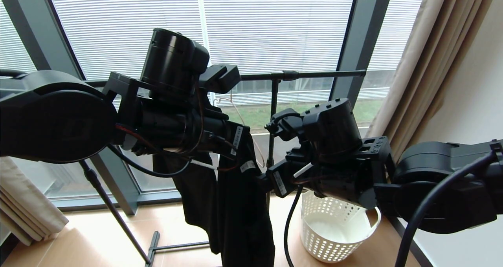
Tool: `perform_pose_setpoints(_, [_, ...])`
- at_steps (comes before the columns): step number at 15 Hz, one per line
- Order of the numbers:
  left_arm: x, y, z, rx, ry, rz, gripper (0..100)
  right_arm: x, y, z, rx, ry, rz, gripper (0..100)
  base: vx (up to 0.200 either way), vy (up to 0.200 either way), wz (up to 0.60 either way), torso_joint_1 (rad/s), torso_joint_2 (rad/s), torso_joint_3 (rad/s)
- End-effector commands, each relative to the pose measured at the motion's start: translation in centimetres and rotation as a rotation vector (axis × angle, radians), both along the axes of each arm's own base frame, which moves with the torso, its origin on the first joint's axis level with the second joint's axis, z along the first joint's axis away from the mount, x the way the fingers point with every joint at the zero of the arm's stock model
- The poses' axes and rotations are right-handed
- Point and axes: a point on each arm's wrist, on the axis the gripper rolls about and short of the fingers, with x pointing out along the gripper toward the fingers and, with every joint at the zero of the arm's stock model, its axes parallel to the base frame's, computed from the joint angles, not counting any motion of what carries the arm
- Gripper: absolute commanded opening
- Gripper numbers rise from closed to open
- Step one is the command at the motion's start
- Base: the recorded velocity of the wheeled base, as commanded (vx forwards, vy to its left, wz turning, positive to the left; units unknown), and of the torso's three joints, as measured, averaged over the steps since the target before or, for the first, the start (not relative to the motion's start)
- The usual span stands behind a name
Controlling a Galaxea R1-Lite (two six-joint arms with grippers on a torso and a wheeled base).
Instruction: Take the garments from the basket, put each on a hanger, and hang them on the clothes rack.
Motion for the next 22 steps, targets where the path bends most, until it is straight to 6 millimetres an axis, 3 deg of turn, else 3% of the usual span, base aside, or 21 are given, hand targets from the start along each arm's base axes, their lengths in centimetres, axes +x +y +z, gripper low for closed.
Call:
perform_pose_setpoints(1, [0.0, 0.2, -0.1, 0.001, 0.002, 0.004, 0, 0.0, -0.5, -0.9, -0.025, 0.022, -0.011, 100, 0.000, 0.000, 0.00, 0.000, 0.00, 0.000])
perform_pose_setpoints(5, [-0.1, 0.3, 0.0, 0.000, 0.000, 0.002, 0, -0.5, -1.9, -2.6, -0.068, 0.068, -0.029, 100, 0.000, 0.000, 0.00, 0.000, 0.00, 0.000])
perform_pose_setpoints(13, [-0.5, 0.6, 0.1, 0.000, 0.000, 0.002, 0, -0.7, -2.1, -3.5, -0.090, 0.093, -0.029, 100, 0.000, 0.000, 0.00, 0.000, 0.00, 0.000])
perform_pose_setpoints(14, [-0.5, 0.6, 0.1, -0.001, -0.001, 0.002, 0, -0.7, -2.1, -3.6, -0.093, 0.095, -0.029, 0, 0.000, 0.000, 0.00, 0.000, 0.00, 0.000])
perform_pose_setpoints(18, [-0.8, 0.8, -0.4, 0.010, 0.019, 0.000, 0, -0.6, -2.1, -3.3, -0.083, 0.087, -0.031, 0, 0.000, 0.000, 0.00, 0.000, 0.00, 0.000])
perform_pose_setpoints(22, [-0.9, 1.3, -2.0, 0.045, 0.062, 0.006, 0, -0.1, -4.0, -1.0, 0.023, 0.066, -0.119, 0, 0.000, 0.000, 0.00, 0.000, 0.00, 0.000])
